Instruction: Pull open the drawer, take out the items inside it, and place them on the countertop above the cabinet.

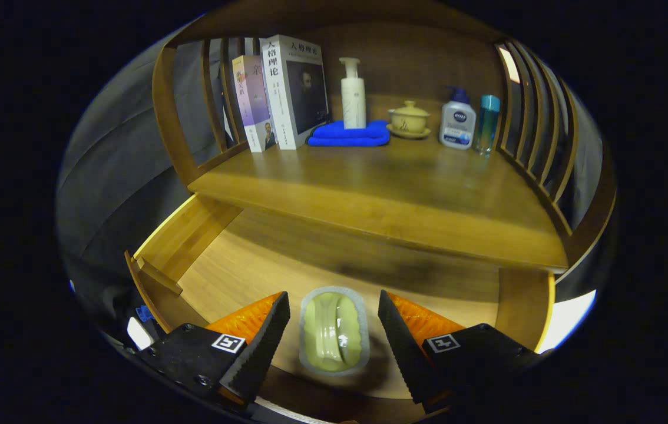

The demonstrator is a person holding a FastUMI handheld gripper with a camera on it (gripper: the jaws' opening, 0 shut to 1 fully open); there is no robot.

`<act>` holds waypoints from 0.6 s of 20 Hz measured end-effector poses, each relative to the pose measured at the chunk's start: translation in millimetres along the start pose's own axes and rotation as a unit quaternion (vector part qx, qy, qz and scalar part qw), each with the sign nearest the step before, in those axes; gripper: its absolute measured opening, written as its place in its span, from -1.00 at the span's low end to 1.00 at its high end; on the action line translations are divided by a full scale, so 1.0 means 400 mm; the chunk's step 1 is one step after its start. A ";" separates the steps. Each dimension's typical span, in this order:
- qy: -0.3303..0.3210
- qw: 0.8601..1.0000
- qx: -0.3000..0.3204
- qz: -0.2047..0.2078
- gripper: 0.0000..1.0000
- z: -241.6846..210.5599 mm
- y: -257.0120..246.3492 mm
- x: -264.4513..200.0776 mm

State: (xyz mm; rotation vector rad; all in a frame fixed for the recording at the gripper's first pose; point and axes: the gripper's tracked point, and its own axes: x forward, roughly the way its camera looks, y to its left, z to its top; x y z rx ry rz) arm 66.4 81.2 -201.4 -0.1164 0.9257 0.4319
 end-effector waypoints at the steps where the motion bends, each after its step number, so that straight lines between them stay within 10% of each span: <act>1: 0.014 1.000 0.001 0.001 0.92 -0.013 0.004 0.009; 7: 0.053 0.999 0.001 -0.003 0.91 -0.053 -0.010 0.041; 12: 0.078 0.997 0.021 0.009 0.38 -0.080 -0.004 0.055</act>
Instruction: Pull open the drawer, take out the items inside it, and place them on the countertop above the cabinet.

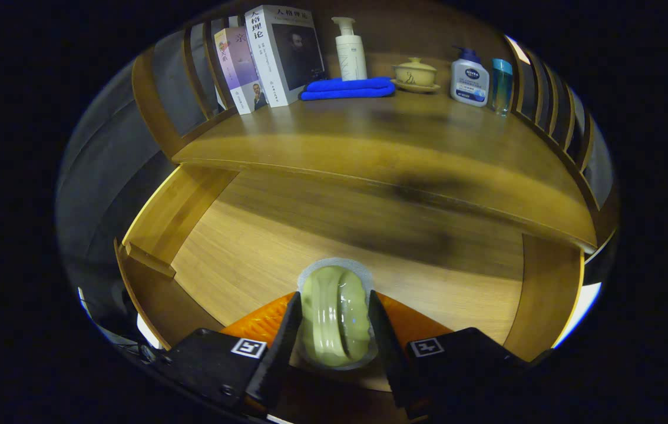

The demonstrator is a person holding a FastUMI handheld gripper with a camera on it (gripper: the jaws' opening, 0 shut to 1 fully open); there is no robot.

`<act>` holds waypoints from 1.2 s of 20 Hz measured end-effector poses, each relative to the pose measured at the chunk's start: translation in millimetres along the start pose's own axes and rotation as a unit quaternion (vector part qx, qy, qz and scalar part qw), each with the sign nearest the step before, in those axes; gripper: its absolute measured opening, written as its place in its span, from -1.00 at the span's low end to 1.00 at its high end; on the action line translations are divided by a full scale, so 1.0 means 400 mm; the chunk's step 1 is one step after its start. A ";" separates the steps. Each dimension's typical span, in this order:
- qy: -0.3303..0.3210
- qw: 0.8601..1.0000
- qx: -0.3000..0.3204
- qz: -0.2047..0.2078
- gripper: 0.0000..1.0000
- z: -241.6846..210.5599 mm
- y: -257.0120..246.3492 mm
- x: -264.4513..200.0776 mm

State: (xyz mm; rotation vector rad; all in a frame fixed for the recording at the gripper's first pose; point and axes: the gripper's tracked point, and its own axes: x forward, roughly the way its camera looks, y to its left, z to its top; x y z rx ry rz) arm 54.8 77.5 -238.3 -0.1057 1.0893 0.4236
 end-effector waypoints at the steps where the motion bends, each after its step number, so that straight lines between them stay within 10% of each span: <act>1: -0.001 1.000 0.000 -0.002 0.24 -0.002 -0.001 0.001; 6: -0.015 1.000 0.003 0.007 -0.55 0.003 0.002 -0.001; 24: -0.132 0.990 -0.051 0.023 -0.54 0.114 0.057 -0.184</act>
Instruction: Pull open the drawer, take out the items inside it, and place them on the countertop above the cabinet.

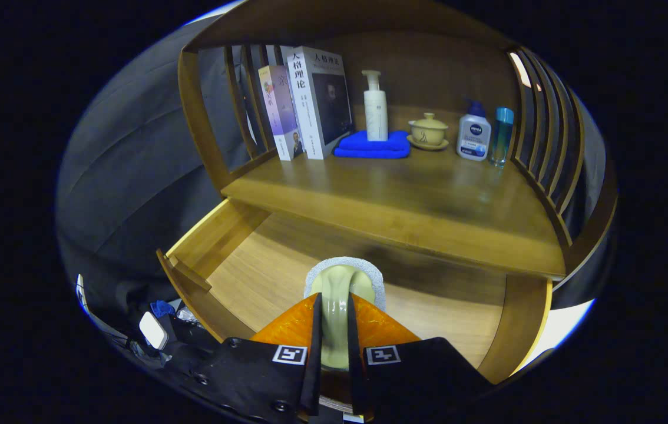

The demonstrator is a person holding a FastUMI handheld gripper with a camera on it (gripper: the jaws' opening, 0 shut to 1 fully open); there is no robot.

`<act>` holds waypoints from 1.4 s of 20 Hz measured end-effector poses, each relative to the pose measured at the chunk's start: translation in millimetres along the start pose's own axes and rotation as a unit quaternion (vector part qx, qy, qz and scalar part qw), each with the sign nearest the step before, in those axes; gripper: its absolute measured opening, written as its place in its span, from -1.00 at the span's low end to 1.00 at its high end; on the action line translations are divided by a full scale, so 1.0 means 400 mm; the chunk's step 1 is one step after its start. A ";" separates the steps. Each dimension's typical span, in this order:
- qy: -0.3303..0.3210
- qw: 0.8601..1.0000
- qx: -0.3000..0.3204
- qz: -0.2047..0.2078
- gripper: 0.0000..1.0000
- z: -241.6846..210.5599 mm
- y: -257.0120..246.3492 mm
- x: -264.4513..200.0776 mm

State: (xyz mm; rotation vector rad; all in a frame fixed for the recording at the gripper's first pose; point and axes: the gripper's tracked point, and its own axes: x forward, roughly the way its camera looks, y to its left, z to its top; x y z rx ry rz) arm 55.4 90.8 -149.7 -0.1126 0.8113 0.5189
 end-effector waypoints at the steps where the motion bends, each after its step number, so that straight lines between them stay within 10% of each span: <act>1: -0.009 1.000 -0.001 0.000 -0.55 0.017 0.002 -0.009; 28: -0.139 0.973 0.153 -0.101 -0.55 0.348 -0.156 0.125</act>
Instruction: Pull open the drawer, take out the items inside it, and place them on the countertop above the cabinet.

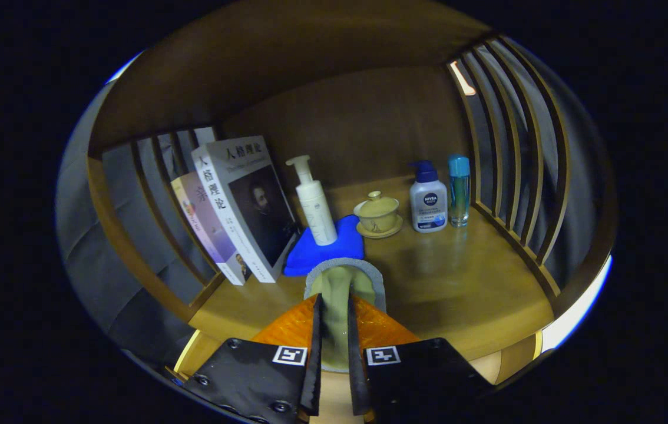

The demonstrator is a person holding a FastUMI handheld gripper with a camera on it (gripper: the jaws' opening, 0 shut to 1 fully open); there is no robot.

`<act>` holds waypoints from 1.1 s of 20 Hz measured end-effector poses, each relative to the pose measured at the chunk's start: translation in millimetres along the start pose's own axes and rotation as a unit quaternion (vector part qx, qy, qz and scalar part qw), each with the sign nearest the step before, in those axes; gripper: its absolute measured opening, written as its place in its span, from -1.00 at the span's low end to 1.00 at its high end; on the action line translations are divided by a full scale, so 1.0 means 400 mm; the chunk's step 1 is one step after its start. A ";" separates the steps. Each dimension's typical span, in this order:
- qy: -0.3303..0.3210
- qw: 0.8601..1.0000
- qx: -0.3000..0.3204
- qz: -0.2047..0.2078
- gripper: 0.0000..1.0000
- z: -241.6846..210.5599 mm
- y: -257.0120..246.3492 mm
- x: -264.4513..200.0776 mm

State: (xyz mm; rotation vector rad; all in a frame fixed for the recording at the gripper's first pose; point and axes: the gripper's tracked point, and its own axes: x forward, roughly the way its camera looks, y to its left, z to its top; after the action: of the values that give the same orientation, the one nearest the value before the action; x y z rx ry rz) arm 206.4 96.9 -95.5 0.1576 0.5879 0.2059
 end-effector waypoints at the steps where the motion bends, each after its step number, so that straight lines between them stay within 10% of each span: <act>1: 0.004 1.000 0.000 -0.004 -0.55 -0.004 -0.007 0.015; 4: -0.004 1.000 0.007 -0.005 -0.55 0.001 -0.006 0.033; 13: -0.063 0.994 -0.067 -0.050 0.96 0.021 -0.031 -0.023; 22: -0.178 0.977 -0.115 -0.035 0.95 -0.015 0.074 -0.249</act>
State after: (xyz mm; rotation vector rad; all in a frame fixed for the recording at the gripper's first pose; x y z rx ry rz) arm 117.9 102.4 -41.3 -0.0516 0.2091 0.1696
